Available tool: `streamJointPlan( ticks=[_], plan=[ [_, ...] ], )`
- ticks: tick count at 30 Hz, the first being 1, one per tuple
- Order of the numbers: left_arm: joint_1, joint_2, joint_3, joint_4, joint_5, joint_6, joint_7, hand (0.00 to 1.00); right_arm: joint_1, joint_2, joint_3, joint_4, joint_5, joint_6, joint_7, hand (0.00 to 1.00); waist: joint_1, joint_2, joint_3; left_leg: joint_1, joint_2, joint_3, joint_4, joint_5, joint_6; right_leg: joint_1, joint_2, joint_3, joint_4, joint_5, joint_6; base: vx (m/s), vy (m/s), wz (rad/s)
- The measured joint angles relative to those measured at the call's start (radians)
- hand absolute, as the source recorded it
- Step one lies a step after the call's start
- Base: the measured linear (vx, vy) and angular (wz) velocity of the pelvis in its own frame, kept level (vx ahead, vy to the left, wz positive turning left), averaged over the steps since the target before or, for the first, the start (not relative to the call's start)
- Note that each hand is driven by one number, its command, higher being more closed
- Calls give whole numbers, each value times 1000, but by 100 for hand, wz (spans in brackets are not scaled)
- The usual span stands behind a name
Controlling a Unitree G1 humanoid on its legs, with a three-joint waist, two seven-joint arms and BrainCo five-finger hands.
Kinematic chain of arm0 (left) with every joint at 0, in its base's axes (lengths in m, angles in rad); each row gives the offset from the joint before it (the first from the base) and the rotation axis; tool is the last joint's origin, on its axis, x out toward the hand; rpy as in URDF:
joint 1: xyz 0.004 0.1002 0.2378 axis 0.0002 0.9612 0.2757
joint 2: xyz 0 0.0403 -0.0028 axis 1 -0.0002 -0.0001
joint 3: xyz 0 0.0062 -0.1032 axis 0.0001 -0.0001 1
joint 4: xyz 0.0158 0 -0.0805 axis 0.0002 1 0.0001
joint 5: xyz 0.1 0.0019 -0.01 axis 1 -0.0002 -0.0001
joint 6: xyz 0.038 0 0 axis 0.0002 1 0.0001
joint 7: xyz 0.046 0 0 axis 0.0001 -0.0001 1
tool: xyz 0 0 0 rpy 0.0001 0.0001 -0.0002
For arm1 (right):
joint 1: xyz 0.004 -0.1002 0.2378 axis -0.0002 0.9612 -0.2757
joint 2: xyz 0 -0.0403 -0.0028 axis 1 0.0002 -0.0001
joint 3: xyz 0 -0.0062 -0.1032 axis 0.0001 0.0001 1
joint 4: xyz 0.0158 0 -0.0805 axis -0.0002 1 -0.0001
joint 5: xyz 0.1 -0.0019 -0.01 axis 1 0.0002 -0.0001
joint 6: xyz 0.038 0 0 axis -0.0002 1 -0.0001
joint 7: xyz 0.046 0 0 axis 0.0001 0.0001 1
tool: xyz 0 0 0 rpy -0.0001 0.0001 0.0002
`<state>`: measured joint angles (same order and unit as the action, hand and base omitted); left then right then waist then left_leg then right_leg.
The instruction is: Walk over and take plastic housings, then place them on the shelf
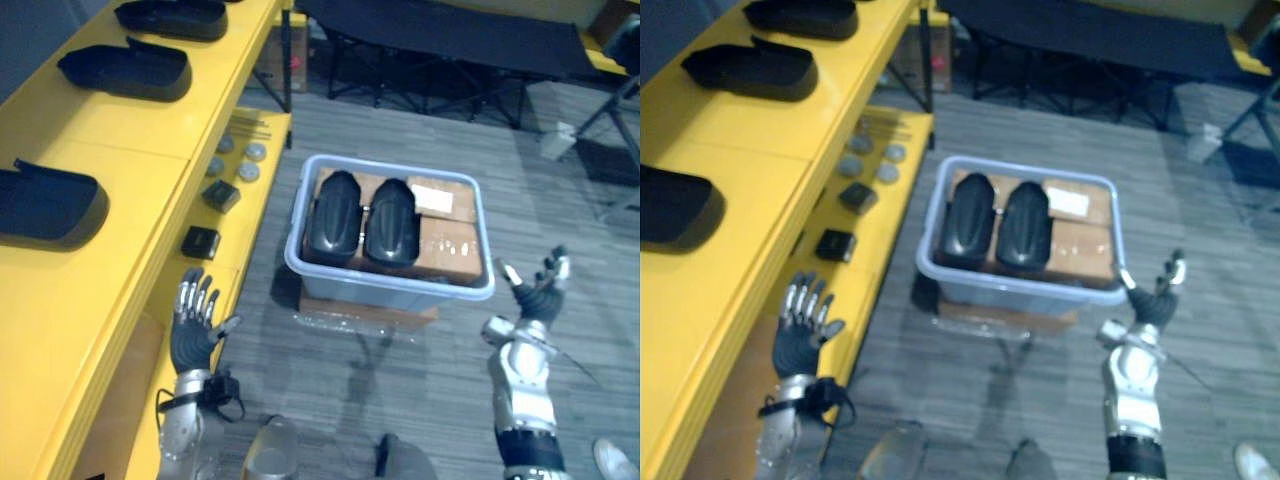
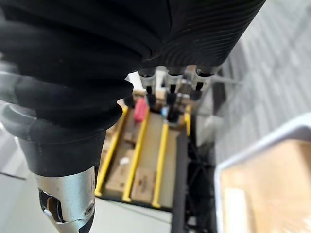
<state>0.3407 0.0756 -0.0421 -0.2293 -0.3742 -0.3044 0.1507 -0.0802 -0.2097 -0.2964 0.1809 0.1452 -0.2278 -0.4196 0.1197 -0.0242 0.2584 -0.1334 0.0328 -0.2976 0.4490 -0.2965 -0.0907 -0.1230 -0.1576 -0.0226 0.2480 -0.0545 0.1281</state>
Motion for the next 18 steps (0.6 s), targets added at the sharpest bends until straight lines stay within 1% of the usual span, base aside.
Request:
streamJointPlan(
  ticks=[1,2,3,4,5,7,9,11,12,13,14,15,16,17,18],
  plan=[
    [5,-28,1,18,1,3,11,0,15,-16,-8,-15,-1,9,2,0,-4,24,-10,7,12,-25,-6,-12,-27,22,10,-16,-1,-31,28,75,-310,46],
    [14,-50,0,18,3,7,20,0,16,-25,-7,-15,-1,13,3,0,-4,39,-18,7,28,-27,-19,-9,-39,23,23,-31,-6,-30,26,127,-266,34],
    [24,-82,-5,18,7,12,28,0,24,-36,-9,-19,-1,15,2,0,-11,55,-28,11,49,-26,-57,8,-63,26,34,-50,-13,-35,16,72,-181,24],
    [27,-92,-6,18,9,16,30,0,32,-41,-12,-22,-1,16,0,0,-17,63,-32,11,57,-25,-76,17,-65,27,36,-63,-14,-38,11,71,-188,44],
    [23,-93,-8,18,5,23,28,0,45,-42,-25,-24,-1,16,-11,0,-26,75,-40,11,64,-20,-114,43,-67,26,35,-85,-14,-42,4,40,-128,43],
    [-4,-83,-7,19,-13,23,20,0,67,-41,-45,-28,-1,15,-41,0,-29,77,-39,9,65,22,-162,89,-66,24,22,-111,-14,-44,0,2,-97,44],
    [-33,-82,-9,23,-13,21,-1,0,84,-29,-61,-55,-1,15,-69,0,-31,74,-36,7,62,34,-193,112,-65,24,8,-132,-14,-44,-1,-48,-17,41],
    [-46,-74,-16,25,-13,21,-16,0,79,-13,-68,-70,-1,15,-98,0,-39,58,-26,7,51,33,-218,133,-63,25,0,-140,-15,-43,-1,-89,12,27],
    [-47,-56,-21,25,-14,21,-24,0,68,-7,-68,-69,3,33,-120,0,-40,51,-13,-5,44,34,-225,140,-60,23,-7,-143,-20,-36,0,-101,25,12],
    [-48,-46,-23,25,-14,22,-26,0,61,-6,-69,-65,12,40,-128,0,-40,44,-7,-10,42,34,-228,146,-59,21,-9,-144,-28,-29,0,-117,36,8],
    [-51,-32,-23,25,-13,22,-26,0,42,-6,-71,-45,22,46,-138,0,-40,35,8,-15,39,35,-233,154,-57,21,-12,-145,-41,-17,1,-102,37,7],
    [-60,-14,-35,25,-13,23,-25,0,0,-8,-84,-5,35,51,-155,0,-42,27,34,-28,34,38,-231,158,-54,19,-15,-145,-55,-3,5,-141,55,8],
    [-80,16,-61,26,-13,26,-23,0,-52,-23,-92,58,38,52,-182,0,-40,23,65,-41,33,55,-232,168,-44,18,-19,-146,-72,10,3,-130,56,10],
    [-89,30,-71,28,-13,28,-23,0,-85,-36,-92,98,41,53,-196,0,-38,23,80,-47,33,67,-233,174,-43,18,-23,-146,-82,16,4,-125,67,10],
    [-114,52,-104,44,-11,32,-23,0,-155,-68,-91,170,65,52,-220,0,-35,30,103,-58,23,71,-232,185,-41,16,-31,-146,-94,34,12,-91,68,10]
  ],
)
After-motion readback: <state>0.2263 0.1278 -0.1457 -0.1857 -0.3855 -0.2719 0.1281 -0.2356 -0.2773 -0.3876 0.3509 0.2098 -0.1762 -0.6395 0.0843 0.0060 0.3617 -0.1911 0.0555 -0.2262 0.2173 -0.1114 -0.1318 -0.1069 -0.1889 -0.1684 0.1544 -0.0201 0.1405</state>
